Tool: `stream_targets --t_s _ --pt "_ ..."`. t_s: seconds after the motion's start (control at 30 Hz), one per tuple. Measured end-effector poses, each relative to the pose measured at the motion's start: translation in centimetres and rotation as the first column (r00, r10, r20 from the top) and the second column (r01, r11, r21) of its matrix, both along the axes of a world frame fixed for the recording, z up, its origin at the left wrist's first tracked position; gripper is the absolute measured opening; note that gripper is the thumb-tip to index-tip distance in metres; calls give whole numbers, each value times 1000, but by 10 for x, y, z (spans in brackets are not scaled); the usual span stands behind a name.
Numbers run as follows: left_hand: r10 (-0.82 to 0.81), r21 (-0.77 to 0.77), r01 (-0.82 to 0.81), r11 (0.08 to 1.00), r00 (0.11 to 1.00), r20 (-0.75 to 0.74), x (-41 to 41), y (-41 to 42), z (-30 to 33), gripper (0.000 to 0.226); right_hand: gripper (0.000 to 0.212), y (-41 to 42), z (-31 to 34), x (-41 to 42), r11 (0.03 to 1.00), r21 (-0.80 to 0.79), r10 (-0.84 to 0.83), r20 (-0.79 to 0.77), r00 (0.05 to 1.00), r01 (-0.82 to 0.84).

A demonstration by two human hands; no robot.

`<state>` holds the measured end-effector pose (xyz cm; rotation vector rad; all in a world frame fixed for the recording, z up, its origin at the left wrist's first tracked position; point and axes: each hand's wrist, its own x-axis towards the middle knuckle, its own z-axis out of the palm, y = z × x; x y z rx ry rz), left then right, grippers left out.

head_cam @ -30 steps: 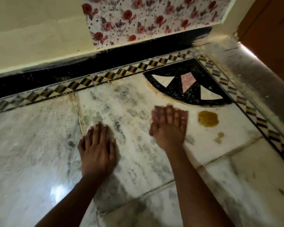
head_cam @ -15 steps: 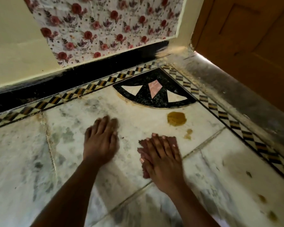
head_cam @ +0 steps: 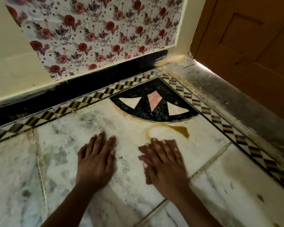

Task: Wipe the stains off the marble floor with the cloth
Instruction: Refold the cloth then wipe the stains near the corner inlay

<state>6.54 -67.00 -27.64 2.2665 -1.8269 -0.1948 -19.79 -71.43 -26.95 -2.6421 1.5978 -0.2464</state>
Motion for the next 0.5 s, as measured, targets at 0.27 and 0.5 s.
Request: stream_targets --t_s 0.27,0.5 --pt "-10 18 10 1000 1000 22 3 -2 -4 64 75 -113 4 20 893 225 -380 -87 921 390" --pt "3 33 -4 999 1000 10 2 -3 1 65 64 -45 -4 -39 993 58 -96 -105 990 102"
